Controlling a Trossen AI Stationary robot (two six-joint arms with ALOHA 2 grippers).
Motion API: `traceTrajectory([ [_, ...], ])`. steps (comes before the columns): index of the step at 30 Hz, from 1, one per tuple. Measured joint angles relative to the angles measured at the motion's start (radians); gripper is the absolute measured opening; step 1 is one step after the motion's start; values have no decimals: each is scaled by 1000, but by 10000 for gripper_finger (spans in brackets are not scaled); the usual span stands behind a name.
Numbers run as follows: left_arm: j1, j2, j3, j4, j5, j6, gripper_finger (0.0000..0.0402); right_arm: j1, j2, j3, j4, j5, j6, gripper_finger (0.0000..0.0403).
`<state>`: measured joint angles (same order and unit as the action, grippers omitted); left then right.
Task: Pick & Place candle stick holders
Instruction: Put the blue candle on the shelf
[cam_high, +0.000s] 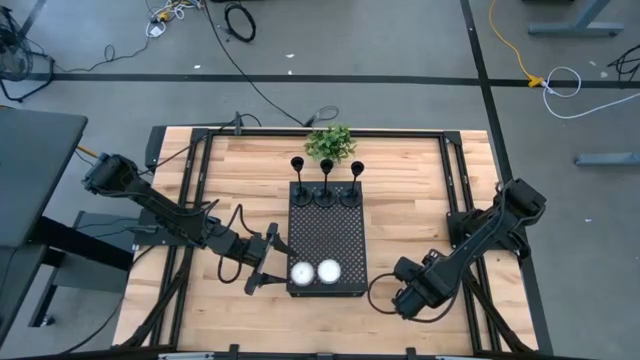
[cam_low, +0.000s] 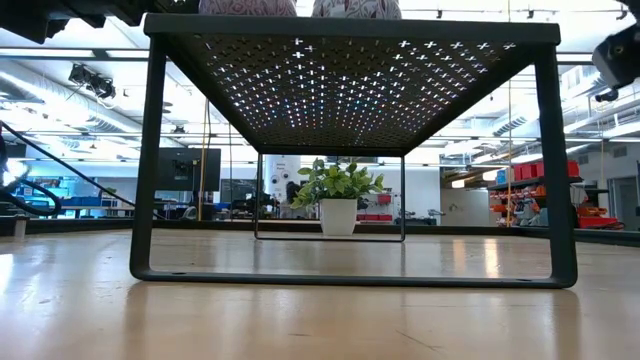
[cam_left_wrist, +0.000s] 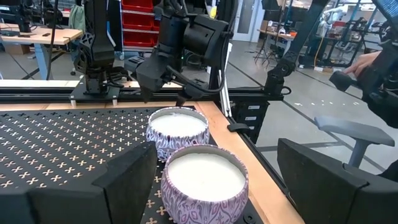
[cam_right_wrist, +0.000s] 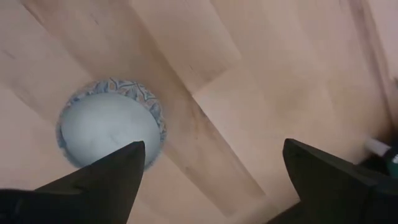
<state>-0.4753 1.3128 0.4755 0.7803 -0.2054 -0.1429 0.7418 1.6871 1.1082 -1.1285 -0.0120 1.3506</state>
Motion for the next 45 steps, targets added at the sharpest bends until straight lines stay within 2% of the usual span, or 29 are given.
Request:
traceTrajectory([
  [9,0,0,0,0,0,0,330,0,0,-21,75,4,-31,378],
  [15,0,0,0,0,0,-1,330,0,0,-21,81,53,-25,378],
  [22,0,0,0,0,0,-1,330,0,0,-21,89,48,-23,372],
  [29,0,0,0,0,0,-1,330,0,0,-51,142,34,-23,320],
  [37,0,0,0,0,0,-1,330,0,0,-78,154,-28,-23,255],
  [45,0,0,0,0,0,-1,330,0,0,-78,170,-15,-24,167],
])
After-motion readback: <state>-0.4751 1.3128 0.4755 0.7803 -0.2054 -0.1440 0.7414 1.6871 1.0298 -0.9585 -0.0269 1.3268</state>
